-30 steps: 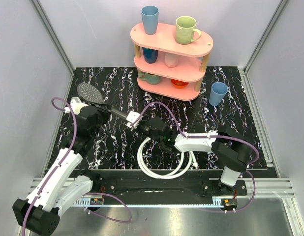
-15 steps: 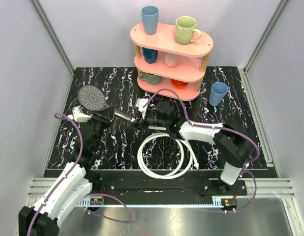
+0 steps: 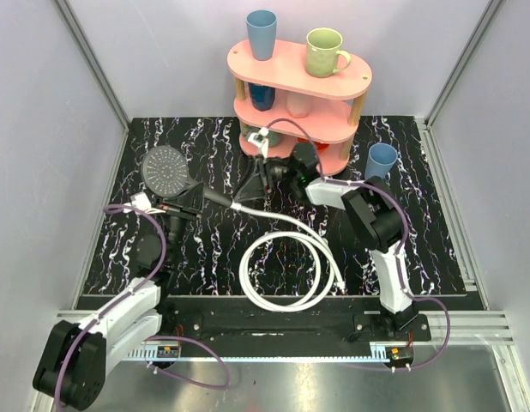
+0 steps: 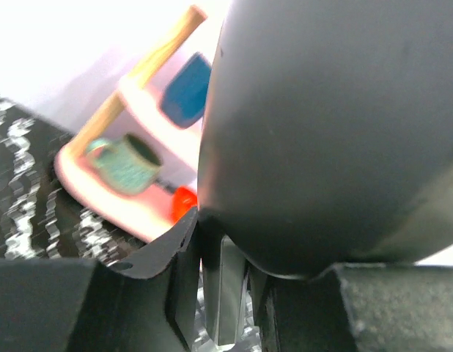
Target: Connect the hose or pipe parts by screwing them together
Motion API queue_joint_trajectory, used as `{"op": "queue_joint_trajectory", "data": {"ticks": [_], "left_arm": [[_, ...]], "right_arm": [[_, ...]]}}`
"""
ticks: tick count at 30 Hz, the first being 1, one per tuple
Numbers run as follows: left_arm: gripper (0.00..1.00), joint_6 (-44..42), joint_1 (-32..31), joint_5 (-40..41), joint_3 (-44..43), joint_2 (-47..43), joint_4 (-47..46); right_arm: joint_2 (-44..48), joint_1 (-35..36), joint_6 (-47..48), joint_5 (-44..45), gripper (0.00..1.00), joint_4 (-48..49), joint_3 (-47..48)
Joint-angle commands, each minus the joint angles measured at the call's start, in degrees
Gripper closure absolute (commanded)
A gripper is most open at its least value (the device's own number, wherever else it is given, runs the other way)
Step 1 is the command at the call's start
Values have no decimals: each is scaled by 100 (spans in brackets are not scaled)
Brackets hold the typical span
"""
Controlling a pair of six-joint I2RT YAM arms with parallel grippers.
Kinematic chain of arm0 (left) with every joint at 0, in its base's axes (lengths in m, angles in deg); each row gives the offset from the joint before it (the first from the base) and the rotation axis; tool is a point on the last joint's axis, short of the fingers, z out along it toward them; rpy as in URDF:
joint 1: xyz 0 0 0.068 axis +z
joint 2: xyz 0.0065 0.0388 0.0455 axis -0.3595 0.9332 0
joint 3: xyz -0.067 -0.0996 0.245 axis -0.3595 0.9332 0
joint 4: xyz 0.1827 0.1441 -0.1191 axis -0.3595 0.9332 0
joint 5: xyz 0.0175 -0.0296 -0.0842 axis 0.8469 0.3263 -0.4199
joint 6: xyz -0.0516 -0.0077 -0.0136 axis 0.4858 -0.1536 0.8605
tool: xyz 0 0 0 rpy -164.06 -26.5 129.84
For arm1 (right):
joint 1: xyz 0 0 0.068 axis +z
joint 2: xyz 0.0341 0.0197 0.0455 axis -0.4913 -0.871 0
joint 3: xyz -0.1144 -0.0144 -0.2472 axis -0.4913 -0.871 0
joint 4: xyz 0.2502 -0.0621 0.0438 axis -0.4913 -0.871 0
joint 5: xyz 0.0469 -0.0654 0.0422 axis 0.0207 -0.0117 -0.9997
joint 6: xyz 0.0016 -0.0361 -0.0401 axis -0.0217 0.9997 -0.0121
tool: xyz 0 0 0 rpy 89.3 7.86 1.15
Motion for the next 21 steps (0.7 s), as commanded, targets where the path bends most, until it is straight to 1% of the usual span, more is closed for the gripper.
{"op": "queue_joint_trajectory", "data": {"ticks": [1,2,3,4,5,6,7,8,9,10,11,13,14,16,17,19,20,21], "left_arm": [[100,-329,142,139,-199,422,221],[100,-356,194,174,-297,493,345],[100,-373,221,244,-368,641,416],[100,-347,247,271,-447,712,391],[100,-304,352,271,-474,800,330],[100,-207,414,219,-491,958,181],[100,-172,493,149,-544,1046,119],[100,-136,650,79,-588,1125,75],[100,-75,721,-61,-632,1283,31],[100,-66,800,-141,-710,1354,4],[100,-48,949,-211,-746,1424,13],[100,74,1099,-369,-842,1600,-22],[100,214,1291,-553,-878,1705,4],[100,312,1572,-791,-957,1794,126],[100,408,1644,-931,-983,1872,214],[100,479,1776,-941,-1106,1969,600],[100,497,1811,-968,-1159,2092,732],[100,479,1829,-985,-1229,2163,1021]], "right_arm": [[274,-880,-1068,352,35,2066,268],[518,-880,-707,370,27,1777,59],[660,-880,-286,414,19,904,-48],[818,-889,711,466,11,338,-136],[1141,-880,1260,554,1,-911,-259],[1327,-880,1814,894,0,-1620,-295],[1503,-889,2881,1141,0,-2280,-321],[1836,-872,3300,1413,0,-3243,-391],[2013,-871,3592,2068,0,-3558,-461],[2180,-871,3925,2519,0,-3787,-540],[2521,-871,4007,3402,0,-4111,-733],[2848,-880,4130,4006,0,-4421,-901],[3154,-872,4105,4461,0,-4735,-1041],[3550,-854,4069,4702,0,-5045,-1217],[3666,-837,4087,4894,0,-5377,-1270],[3920,-766,4148,5185,0,-5765,-1323],[3992,-731,4122,5543,0,-6071,-1341],[4062,-713,4044,5686,0,-6161,-1367]]}}
